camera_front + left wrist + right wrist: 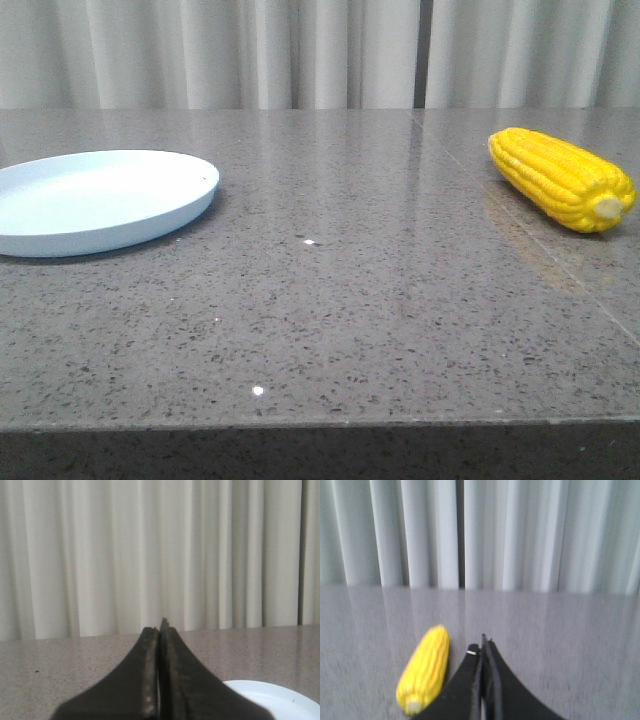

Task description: Place corn on plate with both arms

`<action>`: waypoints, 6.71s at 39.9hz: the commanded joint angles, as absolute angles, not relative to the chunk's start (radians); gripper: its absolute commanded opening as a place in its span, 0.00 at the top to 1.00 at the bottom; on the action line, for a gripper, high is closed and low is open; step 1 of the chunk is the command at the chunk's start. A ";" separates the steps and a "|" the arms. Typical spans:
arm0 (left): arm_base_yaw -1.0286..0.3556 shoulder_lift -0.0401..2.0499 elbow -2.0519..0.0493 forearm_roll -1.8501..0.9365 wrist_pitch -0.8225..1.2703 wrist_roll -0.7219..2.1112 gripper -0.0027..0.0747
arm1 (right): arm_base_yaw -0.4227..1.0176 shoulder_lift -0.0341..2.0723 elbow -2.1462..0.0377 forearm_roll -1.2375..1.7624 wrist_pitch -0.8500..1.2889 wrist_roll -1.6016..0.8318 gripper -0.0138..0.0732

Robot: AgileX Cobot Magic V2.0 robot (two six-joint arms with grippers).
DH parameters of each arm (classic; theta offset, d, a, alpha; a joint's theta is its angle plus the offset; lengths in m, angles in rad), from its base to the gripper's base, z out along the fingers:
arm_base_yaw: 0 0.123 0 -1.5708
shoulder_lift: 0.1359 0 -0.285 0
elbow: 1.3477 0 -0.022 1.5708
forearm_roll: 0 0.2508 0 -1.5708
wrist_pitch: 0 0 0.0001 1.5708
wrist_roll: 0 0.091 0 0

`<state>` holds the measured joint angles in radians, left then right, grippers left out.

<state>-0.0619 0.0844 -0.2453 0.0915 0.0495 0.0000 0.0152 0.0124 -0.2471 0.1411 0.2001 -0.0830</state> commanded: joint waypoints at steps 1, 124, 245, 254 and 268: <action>-0.060 0.199 -0.368 0.135 0.063 0.000 0.99 | 0.008 0.112 -0.374 0.151 0.182 -0.090 0.98; -0.147 1.495 -1.271 -0.212 0.832 0.056 0.99 | 0.012 0.426 -0.524 0.197 0.273 -0.090 0.16; -0.218 0.106 -0.416 0.188 0.378 -0.095 0.99 | 0.012 0.427 -0.524 0.200 0.246 -0.090 0.16; -0.218 0.106 -0.416 0.188 0.378 -0.095 0.99 | 0.012 0.612 -0.636 0.209 0.370 -0.090 0.16; -0.218 0.106 -0.416 0.188 0.377 -0.095 0.99 | 0.047 1.125 -0.946 0.248 0.583 -0.090 0.16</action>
